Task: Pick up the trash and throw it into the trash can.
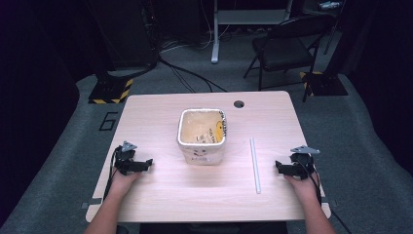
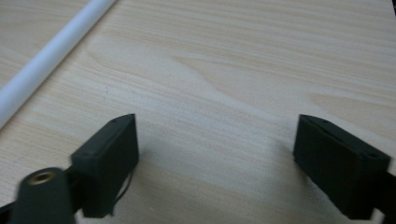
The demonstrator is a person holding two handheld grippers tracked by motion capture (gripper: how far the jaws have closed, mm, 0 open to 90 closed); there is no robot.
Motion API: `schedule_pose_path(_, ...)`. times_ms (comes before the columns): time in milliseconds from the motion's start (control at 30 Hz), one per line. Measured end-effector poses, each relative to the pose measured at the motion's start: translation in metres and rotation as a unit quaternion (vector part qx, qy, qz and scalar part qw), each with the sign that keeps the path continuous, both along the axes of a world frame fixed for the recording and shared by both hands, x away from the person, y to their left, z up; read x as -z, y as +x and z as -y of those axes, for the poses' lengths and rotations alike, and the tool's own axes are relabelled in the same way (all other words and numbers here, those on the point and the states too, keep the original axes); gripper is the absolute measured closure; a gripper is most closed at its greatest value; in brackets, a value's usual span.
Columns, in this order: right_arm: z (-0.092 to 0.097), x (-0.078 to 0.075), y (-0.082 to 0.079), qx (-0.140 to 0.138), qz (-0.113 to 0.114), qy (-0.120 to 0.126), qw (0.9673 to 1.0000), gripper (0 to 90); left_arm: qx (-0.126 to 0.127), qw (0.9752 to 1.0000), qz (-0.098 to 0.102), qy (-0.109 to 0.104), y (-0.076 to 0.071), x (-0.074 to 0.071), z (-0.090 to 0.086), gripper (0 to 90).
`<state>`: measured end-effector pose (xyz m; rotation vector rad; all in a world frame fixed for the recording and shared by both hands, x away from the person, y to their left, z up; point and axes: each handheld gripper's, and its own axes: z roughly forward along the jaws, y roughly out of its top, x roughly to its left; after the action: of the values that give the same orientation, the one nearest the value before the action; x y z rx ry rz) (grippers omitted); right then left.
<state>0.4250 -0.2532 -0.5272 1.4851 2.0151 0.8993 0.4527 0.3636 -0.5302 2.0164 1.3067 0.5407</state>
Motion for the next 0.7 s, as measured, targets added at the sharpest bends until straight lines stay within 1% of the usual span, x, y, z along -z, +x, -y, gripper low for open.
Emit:
schedule_pose_path(100, 0.0008, -0.0004, -0.0019, 0.000, 0.003, 0.002, 1.0000, 19.8, -0.001, 1.0000, 0.000, 0.000, -0.0001, 0.0000, 0.0001, 2.1)
schedule_pose_path(133, 0.0017, -0.0007, -0.0032, 0.003, 0.008, 0.002, 1.0000, 25.2, -0.001, 1.0000, -0.001, 0.000, -0.0001, -0.0001, 0.0002, 2.1)
schedule_pose_path(167, 0.0017, -0.0007, -0.0032, 0.003, 0.008, 0.002, 1.0000, 25.2, -0.001, 1.0000, -0.001, 0.000, -0.0001, -0.0001, 0.0002, 2.1)
schedule_pose_path(233, 0.0026, -0.0016, -0.0047, 0.009, 0.011, 0.003, 0.9999, 32.7, 0.000, 1.0000, 0.000, 0.000, 0.0000, 0.0000, 0.0003, 2.1)
schedule_pose_path(267, 0.0026, -0.0016, -0.0047, 0.009, 0.011, 0.003, 0.9999, 32.7, 0.000, 1.0000, 0.000, 0.000, 0.0000, 0.0000, 0.0003, 2.1)
schedule_pose_path(333, 0.0033, -0.0032, -0.0056, 0.014, 0.008, 0.002, 0.9999, 39.6, 0.000, 1.0000, 0.000, 0.000, 0.0000, 0.0000, 0.0003, 2.1)
schedule_pose_path(367, 0.0032, -0.0036, -0.0056, 0.016, 0.007, 0.003, 0.9998, 41.4, 0.000, 1.0000, 0.000, 0.000, 0.0000, -0.0001, 0.0003, 2.1)
schedule_pose_path(533, 0.0013, -0.0047, -0.0054, 0.019, 0.005, 0.002, 0.9998, 43.6, 0.000, 1.0000, 0.000, 0.000, 0.0000, 0.0000, 0.0003, 2.1)
schedule_pose_path(567, -0.0003, -0.0059, -0.0056, 0.018, 0.008, -0.001, 0.9998, 43.9, 0.000, 1.0000, 0.000, 0.000, 0.0000, -0.0001, 0.0003, 2.1)
schedule_pose_path(700, -0.0031, -0.0099, -0.0064, 0.015, 0.014, 0.003, 0.9998, 44.8, 0.000, 1.0000, 0.000, 0.000, 0.0000, -0.0001, 0.0003, 2.1)
